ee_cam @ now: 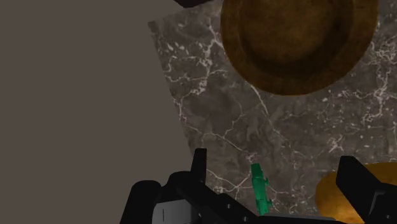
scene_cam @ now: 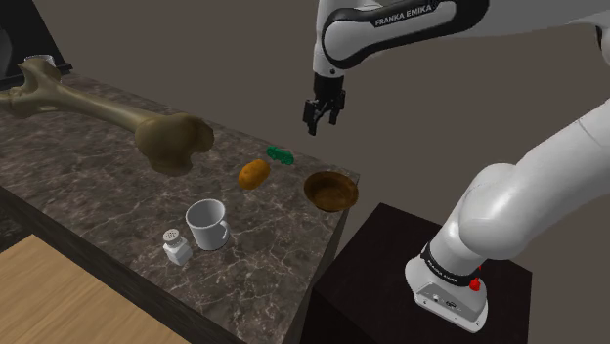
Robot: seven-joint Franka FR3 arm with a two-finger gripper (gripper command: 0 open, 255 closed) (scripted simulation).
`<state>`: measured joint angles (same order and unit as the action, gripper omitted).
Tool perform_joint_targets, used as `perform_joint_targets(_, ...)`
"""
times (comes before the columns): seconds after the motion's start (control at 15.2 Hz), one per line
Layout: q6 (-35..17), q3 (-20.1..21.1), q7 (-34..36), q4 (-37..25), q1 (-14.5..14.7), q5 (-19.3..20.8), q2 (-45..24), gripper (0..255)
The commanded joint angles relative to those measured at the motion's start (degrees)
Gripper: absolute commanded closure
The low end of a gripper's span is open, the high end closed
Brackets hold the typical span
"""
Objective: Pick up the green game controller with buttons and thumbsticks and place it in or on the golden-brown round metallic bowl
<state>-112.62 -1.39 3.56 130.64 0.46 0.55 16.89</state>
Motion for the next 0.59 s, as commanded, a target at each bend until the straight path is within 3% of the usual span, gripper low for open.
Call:
perform_joint_targets(0.0, -2.8, 0.1, 0.2, -1.1, 0.2, -0.3, -3.8, 0)
perform_joint_targets(0.53, -10.8, 0.4, 0.3, -9.9, 0.6, -1.8, -21.0, 0)
